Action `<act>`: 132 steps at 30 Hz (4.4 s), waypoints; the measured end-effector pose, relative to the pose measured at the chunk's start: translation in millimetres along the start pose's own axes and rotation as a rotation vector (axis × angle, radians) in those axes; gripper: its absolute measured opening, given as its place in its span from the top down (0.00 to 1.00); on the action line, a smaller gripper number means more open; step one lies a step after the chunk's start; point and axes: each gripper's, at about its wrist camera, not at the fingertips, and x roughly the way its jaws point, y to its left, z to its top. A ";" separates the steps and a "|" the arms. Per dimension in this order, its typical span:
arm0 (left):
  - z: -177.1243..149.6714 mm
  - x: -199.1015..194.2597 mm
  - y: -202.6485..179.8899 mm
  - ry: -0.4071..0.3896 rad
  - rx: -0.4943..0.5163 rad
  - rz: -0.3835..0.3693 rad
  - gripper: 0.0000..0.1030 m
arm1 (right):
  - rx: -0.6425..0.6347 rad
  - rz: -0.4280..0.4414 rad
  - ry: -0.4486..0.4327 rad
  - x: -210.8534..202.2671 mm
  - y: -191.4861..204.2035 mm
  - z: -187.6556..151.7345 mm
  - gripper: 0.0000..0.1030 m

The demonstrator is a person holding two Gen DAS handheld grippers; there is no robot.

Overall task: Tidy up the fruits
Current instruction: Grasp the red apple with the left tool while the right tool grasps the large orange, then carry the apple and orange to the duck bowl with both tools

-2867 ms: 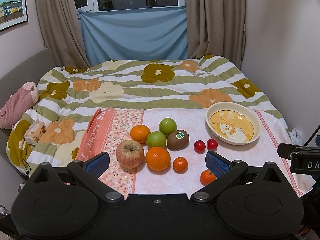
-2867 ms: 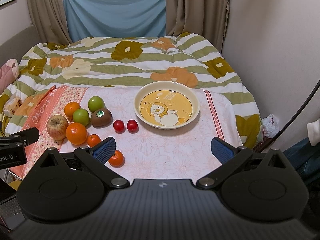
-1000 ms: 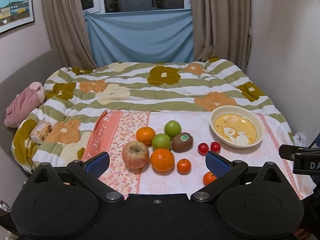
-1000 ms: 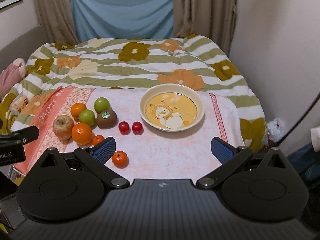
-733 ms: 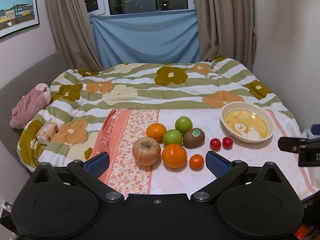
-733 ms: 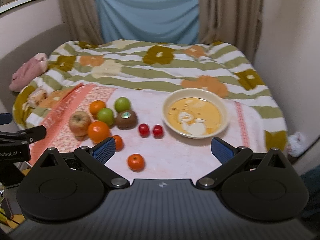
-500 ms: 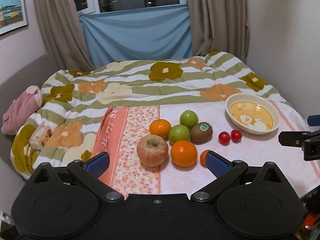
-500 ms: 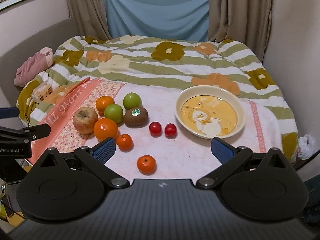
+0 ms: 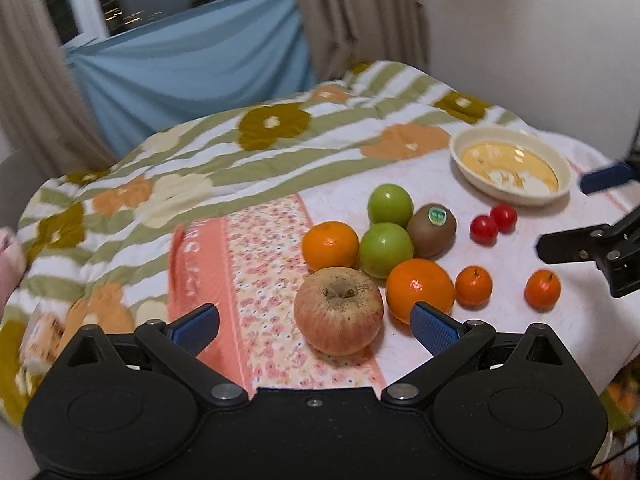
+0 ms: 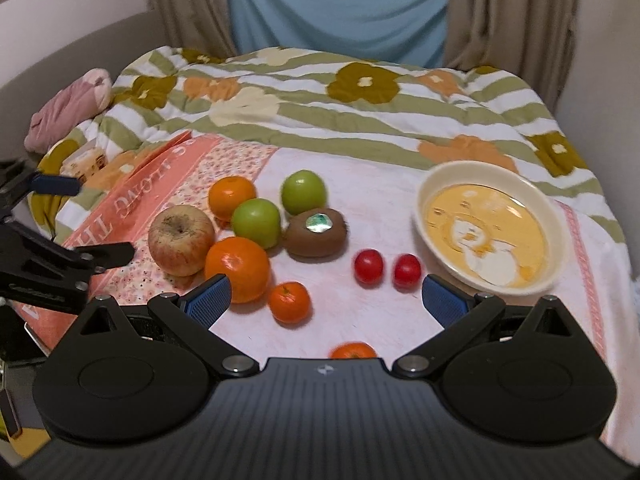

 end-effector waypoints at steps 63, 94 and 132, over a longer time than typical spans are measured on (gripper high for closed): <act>1.0 71.5 16.4 0.054 0.208 -0.197 0.24 | -0.257 0.172 0.119 102.3 60.5 15.5 0.25; 158.5 34.7 -135.3 -0.099 0.023 -0.132 0.24 | -0.048 -0.005 -0.081 -14.2 -199.8 69.1 0.25; 201.7 177.2 -208.7 0.001 0.029 -0.096 0.11 | -0.012 0.047 0.021 93.2 -297.2 65.3 0.25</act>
